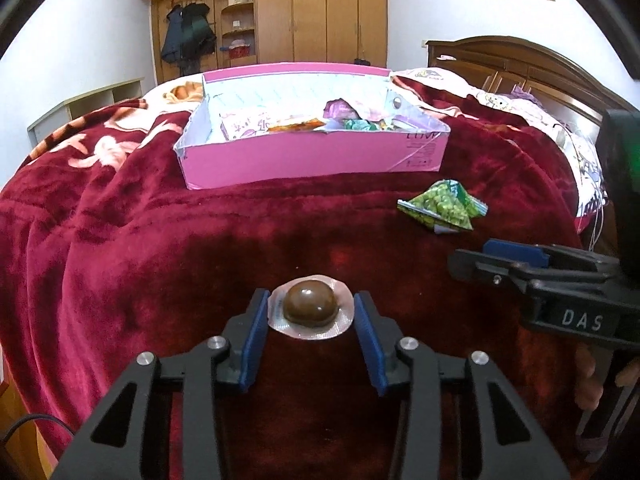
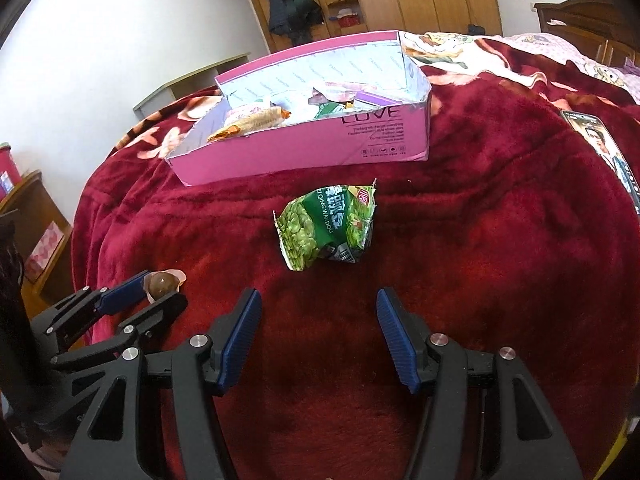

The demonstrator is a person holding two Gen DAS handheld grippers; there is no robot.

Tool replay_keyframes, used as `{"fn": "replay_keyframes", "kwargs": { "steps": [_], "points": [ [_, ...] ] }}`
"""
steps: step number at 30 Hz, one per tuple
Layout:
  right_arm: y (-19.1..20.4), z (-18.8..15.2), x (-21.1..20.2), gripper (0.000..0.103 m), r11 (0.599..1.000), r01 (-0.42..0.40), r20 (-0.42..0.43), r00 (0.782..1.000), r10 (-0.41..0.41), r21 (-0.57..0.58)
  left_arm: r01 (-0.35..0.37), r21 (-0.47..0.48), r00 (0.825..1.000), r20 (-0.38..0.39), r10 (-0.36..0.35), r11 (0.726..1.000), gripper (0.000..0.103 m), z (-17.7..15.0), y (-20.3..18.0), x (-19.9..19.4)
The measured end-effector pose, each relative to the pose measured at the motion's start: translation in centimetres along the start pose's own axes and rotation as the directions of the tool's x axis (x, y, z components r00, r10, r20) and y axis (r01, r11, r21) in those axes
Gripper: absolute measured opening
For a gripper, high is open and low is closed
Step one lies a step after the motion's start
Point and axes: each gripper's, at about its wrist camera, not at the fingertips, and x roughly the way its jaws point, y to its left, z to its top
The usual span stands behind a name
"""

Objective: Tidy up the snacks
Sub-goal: 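Grasp the wrapped chocolate candy with the left tool while the right tool grasps the green pea pouch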

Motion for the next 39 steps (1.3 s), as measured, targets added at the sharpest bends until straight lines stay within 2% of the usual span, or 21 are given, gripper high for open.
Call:
{"fn": "replay_keyframes", "kwargs": {
  "steps": [4, 10, 15, 18, 20, 32, 34, 35, 36, 39],
  "points": [
    [0.1, -0.1, -0.2, 0.061, 1.0, 0.004, 0.018, 1.0, -0.004, -0.007, 0.012, -0.01, 1.0, 0.012, -0.012, 1.0, 0.042, 0.5, 0.3, -0.1],
    [0.1, 0.5, -0.5, 0.062, 1.0, -0.008, 0.044, 0.999, 0.007, 0.006, -0.018, -0.033, 0.999, 0.043, 0.019, 0.999, 0.042, 2.2, 1.4, 0.4],
    [0.1, 1.6, -0.6, 0.062, 1.0, 0.02, 0.081, 0.997, -0.02, -0.007, -0.031, -0.065, 0.997, 0.069, 0.035, 0.997, 0.042, 3.7, 2.3, 1.4],
    [0.1, 2.4, -0.2, 0.069, 1.0, 0.025, 0.096, 0.995, -0.025, -0.003, -0.024, -0.085, 0.997, 0.069, 0.03, 0.996, 0.042, 4.5, 2.7, 2.4],
    [0.2, 2.8, 0.2, 0.072, 1.0, 0.024, 0.104, 0.994, -0.024, 0.001, -0.027, -0.097, 0.998, 0.061, 0.033, 0.995, 0.042, 4.7, 2.9, 3.0],
    [0.0, 2.7, 3.0, 0.072, 1.0, 0.009, 0.086, 0.996, -0.011, 0.027, -0.026, -0.116, 0.998, 0.054, 0.032, 0.993, 0.043, 4.1, 3.1, 3.9],
    [0.1, 2.6, 3.0, 0.069, 1.0, 0.008, 0.09, 0.996, -0.01, 0.025, -0.023, -0.116, 0.998, 0.056, 0.03, 0.993, 0.043, 4.0, 3.1, 3.9],
    [0.1, 2.5, 2.9, 0.06, 1.0, 0.008, 0.092, 0.996, -0.01, 0.028, -0.023, -0.117, 0.998, 0.055, 0.03, 0.993, 0.043, 4.0, 3.1, 3.9],
    [-0.1, 2.5, 2.9, 0.058, 0.999, 0.011, 0.095, 0.995, -0.014, 0.034, -0.023, -0.117, 0.998, 0.055, 0.03, 0.993, 0.043, 4.0, 3.1, 3.9],
    [-0.5, 2.3, 2.7, 0.055, 0.999, -0.003, 0.104, 0.995, -0.002, 0.05, -0.017, -0.12, 0.998, 0.058, 0.024, 0.993, 0.043, 4.0, 3.2, 3.7]
  ]
}}
